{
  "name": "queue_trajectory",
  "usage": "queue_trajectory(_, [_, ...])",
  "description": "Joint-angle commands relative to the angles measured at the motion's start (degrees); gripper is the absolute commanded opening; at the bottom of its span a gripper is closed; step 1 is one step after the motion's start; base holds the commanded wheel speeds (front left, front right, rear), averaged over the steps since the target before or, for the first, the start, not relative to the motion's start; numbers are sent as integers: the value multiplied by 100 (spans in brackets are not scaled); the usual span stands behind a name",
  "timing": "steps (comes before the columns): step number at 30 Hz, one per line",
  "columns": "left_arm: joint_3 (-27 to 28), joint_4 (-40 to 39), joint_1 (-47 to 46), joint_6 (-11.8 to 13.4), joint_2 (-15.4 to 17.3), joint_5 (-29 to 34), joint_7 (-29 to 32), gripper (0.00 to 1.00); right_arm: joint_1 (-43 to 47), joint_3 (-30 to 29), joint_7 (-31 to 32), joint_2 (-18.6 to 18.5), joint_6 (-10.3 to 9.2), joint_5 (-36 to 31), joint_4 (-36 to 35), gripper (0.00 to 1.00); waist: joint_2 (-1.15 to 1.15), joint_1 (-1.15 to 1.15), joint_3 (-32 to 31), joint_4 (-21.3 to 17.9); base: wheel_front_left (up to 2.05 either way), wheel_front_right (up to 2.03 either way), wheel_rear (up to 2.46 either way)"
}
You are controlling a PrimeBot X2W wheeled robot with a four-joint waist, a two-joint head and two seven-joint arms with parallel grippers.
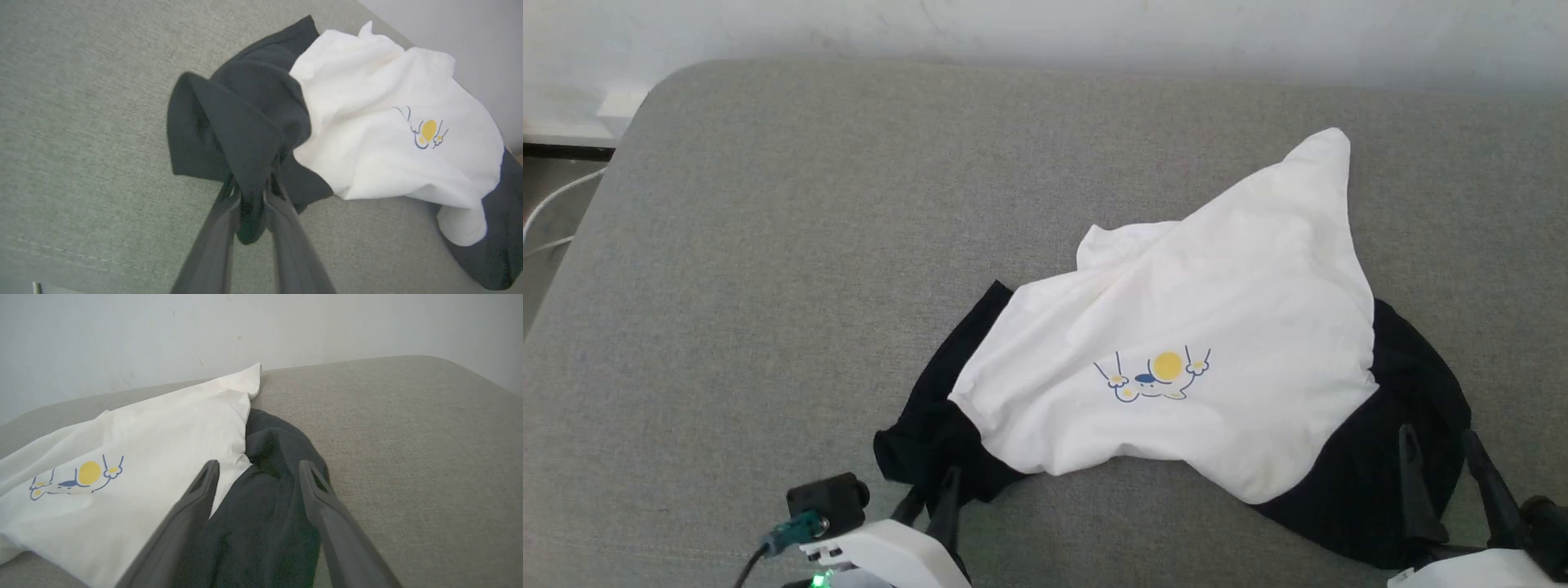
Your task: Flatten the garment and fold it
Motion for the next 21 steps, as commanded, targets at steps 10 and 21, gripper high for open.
queue_trajectory(10, [287, -1149, -814, 145, 1238, 692, 714, 100, 6, 80, -27, 12, -4, 35, 93, 100, 0, 0, -32, -54, 0, 0, 0])
queue_trajectory(21, [-645, 819, -2434, -795, 971, 821, 1762, 100, -188, 60, -27, 12, -4, -53, 74, 100, 0, 0, 346, -327, 0, 0, 0])
